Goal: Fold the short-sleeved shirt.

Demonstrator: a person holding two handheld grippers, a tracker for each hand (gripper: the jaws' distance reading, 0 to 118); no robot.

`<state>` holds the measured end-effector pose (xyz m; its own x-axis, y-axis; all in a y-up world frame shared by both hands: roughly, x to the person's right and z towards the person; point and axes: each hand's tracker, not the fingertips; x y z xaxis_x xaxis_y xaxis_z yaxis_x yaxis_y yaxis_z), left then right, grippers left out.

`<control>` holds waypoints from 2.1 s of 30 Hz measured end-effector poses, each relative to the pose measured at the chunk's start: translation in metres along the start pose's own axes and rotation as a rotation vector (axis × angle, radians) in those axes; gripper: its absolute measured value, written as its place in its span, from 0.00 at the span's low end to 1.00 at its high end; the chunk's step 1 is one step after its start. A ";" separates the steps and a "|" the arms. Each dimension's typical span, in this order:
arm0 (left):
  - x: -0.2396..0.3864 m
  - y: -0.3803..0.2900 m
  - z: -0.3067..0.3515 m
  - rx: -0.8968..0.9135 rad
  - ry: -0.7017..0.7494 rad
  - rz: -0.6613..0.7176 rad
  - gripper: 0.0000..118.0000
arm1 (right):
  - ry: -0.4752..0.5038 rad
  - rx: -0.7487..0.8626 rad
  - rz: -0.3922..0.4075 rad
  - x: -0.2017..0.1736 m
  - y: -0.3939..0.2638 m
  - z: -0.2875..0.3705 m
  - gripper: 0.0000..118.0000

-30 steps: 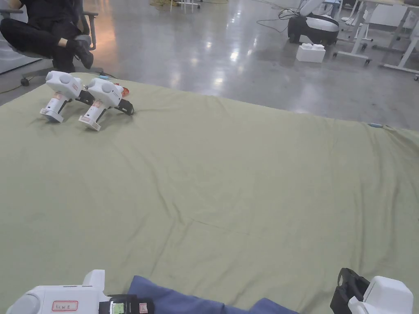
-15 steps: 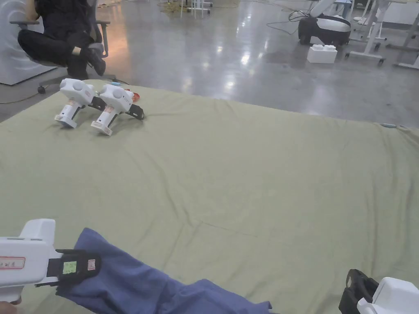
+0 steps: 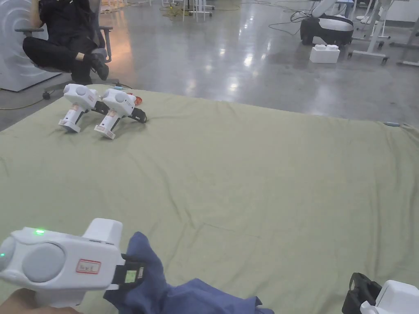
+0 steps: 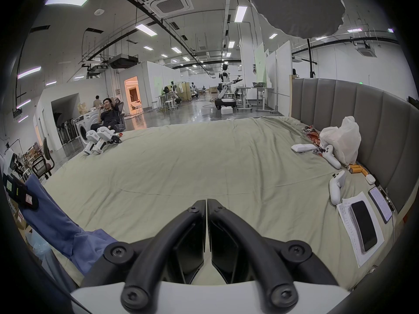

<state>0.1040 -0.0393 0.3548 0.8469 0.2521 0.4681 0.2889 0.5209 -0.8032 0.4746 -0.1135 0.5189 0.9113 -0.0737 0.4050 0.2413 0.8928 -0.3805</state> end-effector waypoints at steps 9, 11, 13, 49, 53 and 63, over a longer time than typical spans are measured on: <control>0.061 -0.011 -0.051 -0.090 -0.045 -0.074 0.07 | -0.011 -0.016 -0.013 0.006 -0.008 -0.001 0.01; 0.073 -0.013 -0.065 -0.102 -0.048 -0.072 0.07 | -0.014 -0.020 -0.013 0.007 -0.009 -0.001 0.01; 0.086 -0.014 -0.077 -0.106 -0.044 -0.086 0.07 | -0.016 -0.022 -0.015 0.008 -0.010 -0.001 0.01; 0.093 -0.063 -0.171 -0.180 -0.262 0.079 0.01 | -0.040 -0.060 -0.008 0.012 -0.017 0.004 0.01; 0.087 -0.066 -0.169 -0.154 -0.281 0.084 0.01 | -0.033 -0.048 0.000 0.008 -0.015 0.006 0.01; 0.073 -0.015 -0.087 0.233 -0.207 -0.060 0.01 | -0.011 0.087 0.020 -0.021 0.010 0.009 0.01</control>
<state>0.2006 -0.0993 0.3692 0.7160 0.3634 0.5960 0.2051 0.7066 -0.6772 0.4548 -0.0990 0.5141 0.9119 -0.0516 0.4071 0.1932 0.9293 -0.3149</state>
